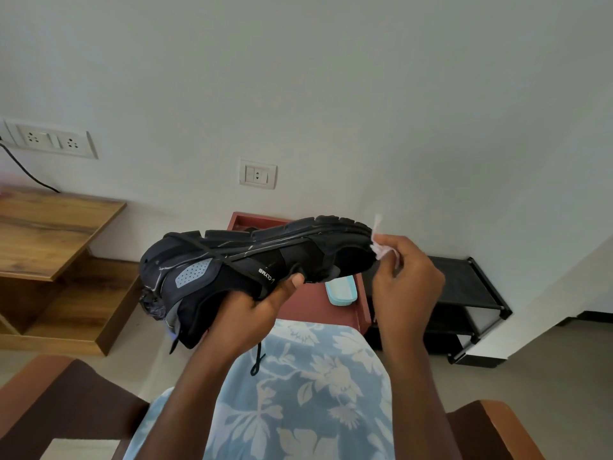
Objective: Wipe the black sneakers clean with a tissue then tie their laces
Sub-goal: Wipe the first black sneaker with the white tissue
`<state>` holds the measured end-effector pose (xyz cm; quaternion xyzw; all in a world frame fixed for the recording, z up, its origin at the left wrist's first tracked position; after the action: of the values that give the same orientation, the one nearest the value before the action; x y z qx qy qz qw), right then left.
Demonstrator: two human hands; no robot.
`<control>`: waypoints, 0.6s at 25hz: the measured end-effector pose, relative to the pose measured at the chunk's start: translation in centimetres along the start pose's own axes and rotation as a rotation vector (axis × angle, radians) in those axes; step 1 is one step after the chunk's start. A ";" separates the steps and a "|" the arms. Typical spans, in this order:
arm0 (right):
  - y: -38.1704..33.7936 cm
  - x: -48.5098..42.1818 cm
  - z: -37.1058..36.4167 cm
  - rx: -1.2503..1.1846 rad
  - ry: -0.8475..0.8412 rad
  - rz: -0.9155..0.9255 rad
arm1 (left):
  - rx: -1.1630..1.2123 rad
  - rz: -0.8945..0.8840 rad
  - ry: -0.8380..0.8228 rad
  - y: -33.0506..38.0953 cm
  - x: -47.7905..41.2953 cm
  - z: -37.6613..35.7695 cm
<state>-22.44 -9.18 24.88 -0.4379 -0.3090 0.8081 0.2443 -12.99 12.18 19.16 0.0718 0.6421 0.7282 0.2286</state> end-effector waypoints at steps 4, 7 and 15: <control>-1.9 1.0 -0.6 0.029 0.045 0.046 | -0.048 -0.013 -0.020 0.1 -0.1 -0.6; -5.9 2.4 -2.2 -0.041 -0.002 0.187 | -0.115 -0.041 -0.059 -0.2 -0.1 -1.6; -3.8 1.3 -0.9 -0.015 0.043 0.268 | -0.177 -0.076 -0.031 0.1 -0.1 -1.0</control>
<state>-21.81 -5.50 26.47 -0.4944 -0.2485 0.8216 0.1372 -13.30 11.20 19.12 0.0383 0.5738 0.7718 0.2713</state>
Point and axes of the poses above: each hand's wrist, its own x-axis away from the middle knuckle, its own z-axis out of the back of the hand, y = z × x, the point moved 9 cm from there along -x, towards the middle knuckle, and after that the axes turned 4 degrees about -y, right-handed, at the moved point
